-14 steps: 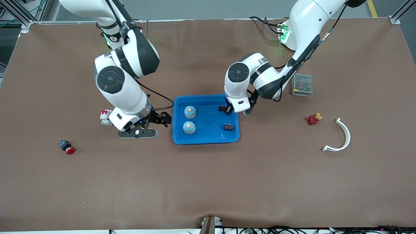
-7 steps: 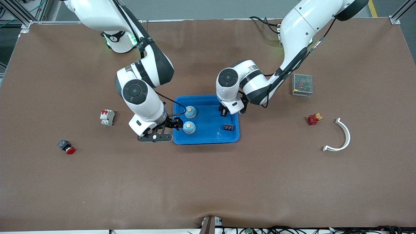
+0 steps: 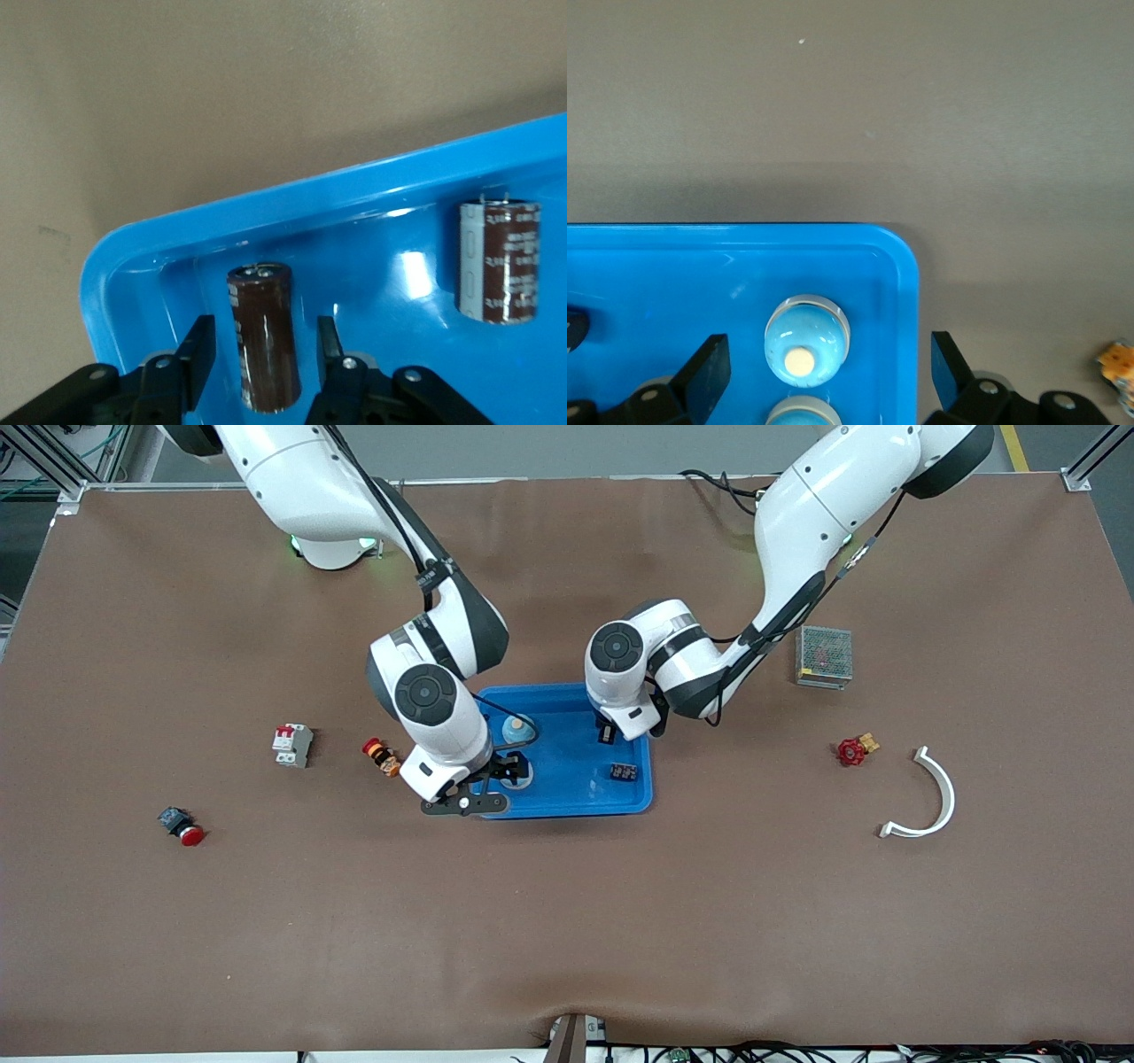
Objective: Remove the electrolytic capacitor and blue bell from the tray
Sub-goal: 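Grasp the black capacitor with the left gripper while the right gripper grasps a bell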
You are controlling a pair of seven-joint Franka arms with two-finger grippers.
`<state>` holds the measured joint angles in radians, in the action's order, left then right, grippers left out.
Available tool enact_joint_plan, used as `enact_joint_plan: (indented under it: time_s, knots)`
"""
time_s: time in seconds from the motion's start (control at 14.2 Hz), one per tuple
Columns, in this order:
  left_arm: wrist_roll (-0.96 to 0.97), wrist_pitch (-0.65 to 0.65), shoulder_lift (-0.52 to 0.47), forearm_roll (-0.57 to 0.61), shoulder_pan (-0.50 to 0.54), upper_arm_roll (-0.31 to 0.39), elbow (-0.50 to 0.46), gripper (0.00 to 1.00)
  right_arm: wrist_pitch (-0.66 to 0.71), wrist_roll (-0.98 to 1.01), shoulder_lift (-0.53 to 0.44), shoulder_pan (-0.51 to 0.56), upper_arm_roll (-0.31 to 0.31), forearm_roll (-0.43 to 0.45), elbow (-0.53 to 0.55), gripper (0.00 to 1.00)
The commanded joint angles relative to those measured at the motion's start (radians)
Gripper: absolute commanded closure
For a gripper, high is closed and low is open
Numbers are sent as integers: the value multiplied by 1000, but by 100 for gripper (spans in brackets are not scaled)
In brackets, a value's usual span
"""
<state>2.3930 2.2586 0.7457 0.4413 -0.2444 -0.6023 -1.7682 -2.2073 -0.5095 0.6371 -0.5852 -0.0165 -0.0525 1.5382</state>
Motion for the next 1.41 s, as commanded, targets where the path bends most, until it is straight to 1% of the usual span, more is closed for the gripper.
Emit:
enact_joint_plan:
  time_s: [0.0,0.07,0.14,0.35,0.56,0.71,0.92,0.99,1.13,1.34]
  knots:
    - [20,10,18,33,-10,9,18,66,-5,-21,26,-10,-8,-3,-20,0]
    - [14,9,14,34,-9,9,18,86,-8,-21,30,-22,-10,-3,-20,0]
    - [9,4,9,36,-3,9,18,100,-12,-21,32,-33,-10,-3,-17,0]
    - [-18,-23,-38,57,11,7,18,100,-38,-21,52,-44,-10,-3,-10,0]
    - [-92,-134,-123,53,13,6,21,100,-63,-21,72,-54,-10,-3,-3,0]
    - [-185,-215,-164,42,34,-2,21,100,-83,-21,88,-58,-10,-1,0,0]
    - [-358,-338,-226,36,74,-14,13,100,-146,-20,95,-62,-10,0,45,0]
    - [-432,-379,-235,28,101,-36,13,100,-147,-20,95,-64,-10,0,49,0]
    - [-562,-448,-261,-13,202,-89,12,100,-147,-20,95,-65,-10,2,59,0]
    - [-768,-554,-282,-78,426,-218,0,100,-163,-20,95,-77,-11,2,79,0]
